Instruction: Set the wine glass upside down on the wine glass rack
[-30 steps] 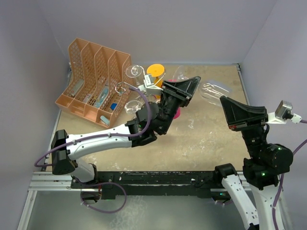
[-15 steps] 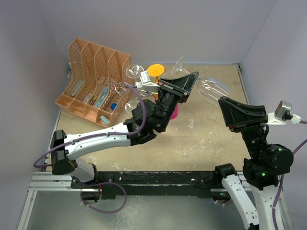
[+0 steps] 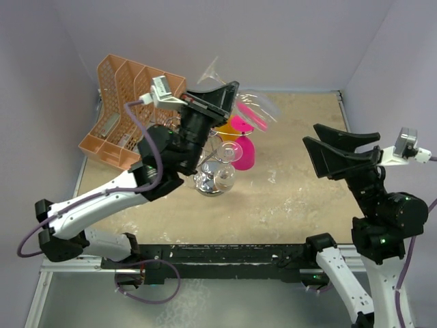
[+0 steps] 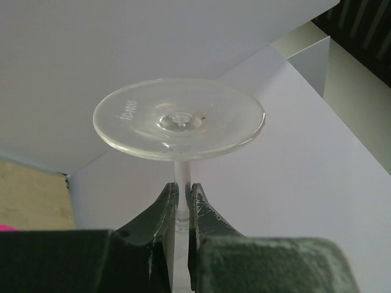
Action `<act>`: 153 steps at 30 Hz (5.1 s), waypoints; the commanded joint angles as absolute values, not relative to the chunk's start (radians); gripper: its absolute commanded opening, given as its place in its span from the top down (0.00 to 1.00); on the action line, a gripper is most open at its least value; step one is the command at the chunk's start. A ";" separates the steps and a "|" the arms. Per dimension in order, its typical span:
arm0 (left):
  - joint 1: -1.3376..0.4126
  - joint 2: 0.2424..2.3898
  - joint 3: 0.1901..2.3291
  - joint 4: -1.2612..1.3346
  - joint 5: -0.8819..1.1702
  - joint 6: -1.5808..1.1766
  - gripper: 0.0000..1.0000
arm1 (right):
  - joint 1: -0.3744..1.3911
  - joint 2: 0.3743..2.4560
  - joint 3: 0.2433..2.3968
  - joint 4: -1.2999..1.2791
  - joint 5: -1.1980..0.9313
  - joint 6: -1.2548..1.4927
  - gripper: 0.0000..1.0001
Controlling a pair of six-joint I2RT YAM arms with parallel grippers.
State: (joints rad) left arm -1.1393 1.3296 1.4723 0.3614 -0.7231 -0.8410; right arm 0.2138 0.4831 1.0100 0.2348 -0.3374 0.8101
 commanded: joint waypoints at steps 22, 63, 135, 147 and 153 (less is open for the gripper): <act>-1.138 0.900 1.535 -0.122 -0.947 0.181 1.00 | 0.315 0.996 1.370 0.317 -0.544 0.886 0.30; -1.138 0.645 1.147 -0.109 -0.831 0.346 1.00 | 0.914 1.435 1.652 0.316 -0.203 1.060 0.29; -1.138 0.499 1.293 -0.570 -0.833 -0.820 0.52 | 1.049 1.631 1.725 0.350 -0.341 1.066 1.00; -1.139 0.458 1.184 -0.506 -0.796 -0.844 0.76 | 1.049 1.603 1.685 0.377 -0.370 1.066 1.00; -1.139 0.464 1.177 -0.472 -0.770 -0.856 1.00 | 1.048 1.585 1.655 0.393 -0.370 1.072 1.00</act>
